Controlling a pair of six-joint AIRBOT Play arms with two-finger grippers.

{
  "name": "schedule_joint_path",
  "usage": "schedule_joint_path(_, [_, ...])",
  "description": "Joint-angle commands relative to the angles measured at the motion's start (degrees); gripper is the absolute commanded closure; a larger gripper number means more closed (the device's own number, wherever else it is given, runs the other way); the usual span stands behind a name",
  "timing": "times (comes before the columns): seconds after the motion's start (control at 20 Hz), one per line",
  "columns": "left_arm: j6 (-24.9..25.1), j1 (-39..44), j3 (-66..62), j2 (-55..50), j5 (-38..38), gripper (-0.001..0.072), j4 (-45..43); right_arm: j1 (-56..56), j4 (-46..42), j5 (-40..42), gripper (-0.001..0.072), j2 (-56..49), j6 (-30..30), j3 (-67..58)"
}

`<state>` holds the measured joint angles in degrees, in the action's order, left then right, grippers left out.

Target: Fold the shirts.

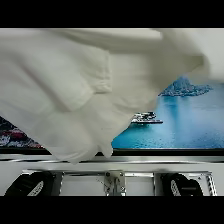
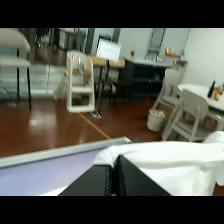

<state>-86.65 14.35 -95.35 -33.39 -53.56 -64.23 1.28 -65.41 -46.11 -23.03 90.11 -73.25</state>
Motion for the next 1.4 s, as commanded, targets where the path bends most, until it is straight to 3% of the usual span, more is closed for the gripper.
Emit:
schedule_joint_path(0.0, [1.1,0.0,-0.4,0.5,-4.1,0.0666,-2.0,0.0,-7.0,-1.0,0.0653,4.6,-1.8,-0.1])
schedule_joint_path(0.25, [1.1,0.0,-0.3,0.8,-2.3,0.0665,3.8,0.0,-10.1,-3.4,0.0653,9.4,-1.1,-0.1])
schedule_joint_path(0.4, [0.2,0.0,2.7,0.5,-5.5,0.0665,5.9,0.0,-10.2,-21.5,0.0653,8.3,3.1,-0.1])
schedule_joint_path(0.55, [-3.0,0.0,9.7,0.5,-10.4,0.0665,-0.6,0.0,-14.7,-44.0,0.0653,4.1,5.7,-0.1])
schedule_joint_path(0.65, [-4.1,0.0,16.4,0.1,-9.6,0.0665,-5.3,0.0,-15.1,-47.3,0.0653,0.9,7.1,-0.1])
schedule_joint_path(0.85, [-9.4,-1.1,26.9,-6.5,-1.9,0.0664,-7.3,0.0,-15.7,-46.8,0.0653,-10.1,7.0,0.7])
schedule_joint_path(0.95, [-9.7,-1.1,27.8,-12.2,1.9,0.0665,-6.5,0.0,-15.9,-43.0,0.0652,-17.2,5.7,3.3])
schedule_joint_path(1.2, [-9.5,-1.1,27.8,-26.4,13.8,0.0664,-3.7,0.0,-13.3,-17.4,0.0652,-37.6,5.7,5.4])
schedule_joint_path(1.35, [-9.5,-1.1,27.8,-33.6,15.4,0.0664,-3.7,0.0,-10.5,-5.0,0.0652,-48.3,5.7,5.4])
